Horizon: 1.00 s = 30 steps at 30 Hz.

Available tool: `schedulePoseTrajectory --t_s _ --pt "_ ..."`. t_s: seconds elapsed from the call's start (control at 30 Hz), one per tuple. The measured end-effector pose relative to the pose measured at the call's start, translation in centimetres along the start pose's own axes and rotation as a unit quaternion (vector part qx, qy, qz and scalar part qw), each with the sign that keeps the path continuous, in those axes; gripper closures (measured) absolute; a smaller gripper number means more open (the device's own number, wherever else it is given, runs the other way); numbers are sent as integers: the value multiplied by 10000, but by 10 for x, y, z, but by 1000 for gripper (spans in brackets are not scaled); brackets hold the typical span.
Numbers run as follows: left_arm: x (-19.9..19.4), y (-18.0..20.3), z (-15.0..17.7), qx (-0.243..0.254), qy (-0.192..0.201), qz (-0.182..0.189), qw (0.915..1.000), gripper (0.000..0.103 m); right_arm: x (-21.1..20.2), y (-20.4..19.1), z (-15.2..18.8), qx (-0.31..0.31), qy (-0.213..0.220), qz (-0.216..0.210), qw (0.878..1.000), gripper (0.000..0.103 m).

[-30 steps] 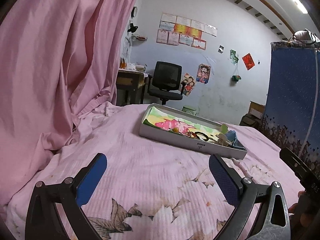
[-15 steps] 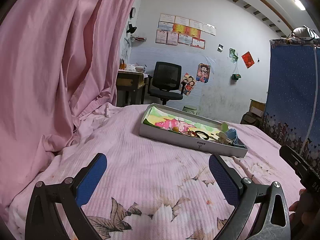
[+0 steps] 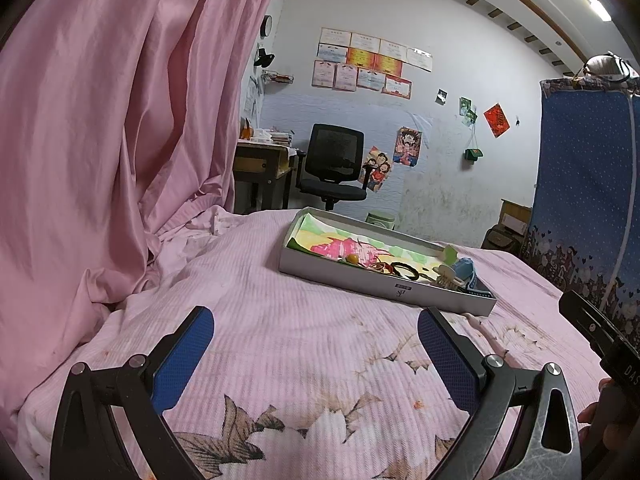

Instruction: Organize jewelry

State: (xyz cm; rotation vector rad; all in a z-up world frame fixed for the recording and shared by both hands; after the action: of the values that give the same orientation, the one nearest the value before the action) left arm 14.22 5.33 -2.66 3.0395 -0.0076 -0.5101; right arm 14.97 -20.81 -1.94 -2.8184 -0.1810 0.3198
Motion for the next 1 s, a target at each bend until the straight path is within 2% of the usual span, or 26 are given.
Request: schedulePoseTrajectory --t_s 0.5,1.0 --pt "0 1 0 5 -1 -1 10000 0 0 0 0 -1 2 6 10000 1" --pt "-4 -10 -3 -3 31 -150 9999 0 0 1 0 -6 -7 6 10000 1"
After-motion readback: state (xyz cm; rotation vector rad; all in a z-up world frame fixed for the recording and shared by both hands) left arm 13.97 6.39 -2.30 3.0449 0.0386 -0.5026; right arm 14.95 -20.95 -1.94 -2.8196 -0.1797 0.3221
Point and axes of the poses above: each gripper's, at about its wrist camera, not at the fingertips, and x roughly the way its jaws point, y to its right, z to its underside, the point moved 8 cm from there along x, roughly the way its jaws point, and after that the axes turned 5 degrees about x, right-handed, at the moved point
